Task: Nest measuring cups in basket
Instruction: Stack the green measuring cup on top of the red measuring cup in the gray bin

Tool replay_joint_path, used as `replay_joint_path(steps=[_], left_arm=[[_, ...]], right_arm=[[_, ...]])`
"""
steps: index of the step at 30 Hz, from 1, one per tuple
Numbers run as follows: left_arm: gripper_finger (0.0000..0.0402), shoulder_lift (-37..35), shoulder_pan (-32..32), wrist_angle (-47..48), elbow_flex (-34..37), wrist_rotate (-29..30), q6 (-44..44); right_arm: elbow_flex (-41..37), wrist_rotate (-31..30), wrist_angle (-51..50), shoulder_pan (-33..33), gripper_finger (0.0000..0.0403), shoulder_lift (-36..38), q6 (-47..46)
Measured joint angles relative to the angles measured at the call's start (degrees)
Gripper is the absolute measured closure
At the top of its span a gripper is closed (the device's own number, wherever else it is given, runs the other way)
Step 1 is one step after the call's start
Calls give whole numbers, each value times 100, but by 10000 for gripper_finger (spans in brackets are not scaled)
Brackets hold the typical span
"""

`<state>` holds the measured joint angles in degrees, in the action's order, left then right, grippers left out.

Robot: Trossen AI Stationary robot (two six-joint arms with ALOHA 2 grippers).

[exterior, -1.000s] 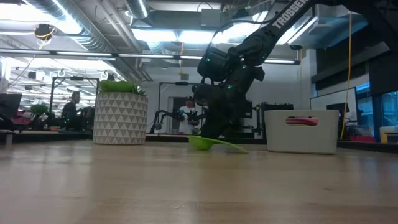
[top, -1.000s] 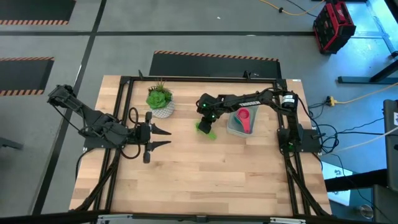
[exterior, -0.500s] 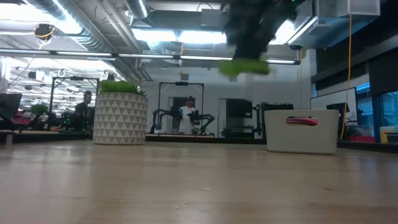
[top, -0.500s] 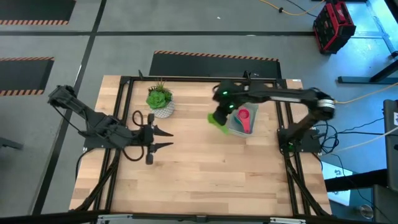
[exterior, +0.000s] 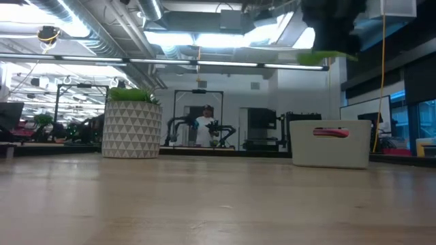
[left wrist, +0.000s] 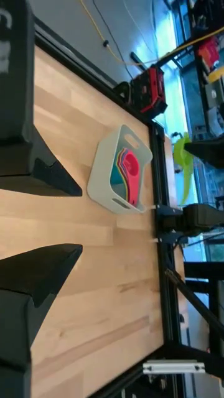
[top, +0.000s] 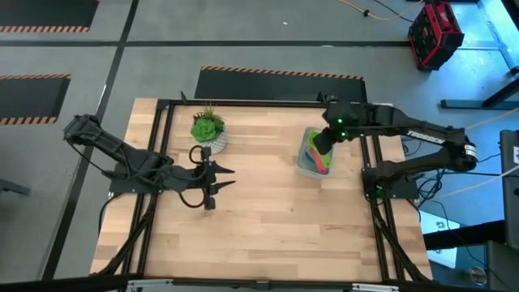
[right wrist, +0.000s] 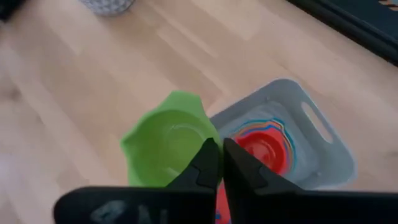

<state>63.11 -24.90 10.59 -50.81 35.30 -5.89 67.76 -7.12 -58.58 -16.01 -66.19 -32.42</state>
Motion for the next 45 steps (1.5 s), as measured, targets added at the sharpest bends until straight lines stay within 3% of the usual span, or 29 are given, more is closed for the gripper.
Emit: replay_joint_path(steps=[8, 15, 25, 45], left_arm=[[275, 109, 67, -5, 0, -8, 0], [275, 105, 67, -14, 0, -28, 0], [275, 105, 67, -15, 0, -28, 0], [275, 105, 67, -13, 0, -28, 0]], right_arm=[[-1315, -202, 816, -20, 389, 32, -360], [-1943, -245, 1166, -425, 389, 31, -570], [-2045, -310, 1344, -819, 386, 12, -539], [-2045, -145, 1327, -804, 376, -672, -401]])
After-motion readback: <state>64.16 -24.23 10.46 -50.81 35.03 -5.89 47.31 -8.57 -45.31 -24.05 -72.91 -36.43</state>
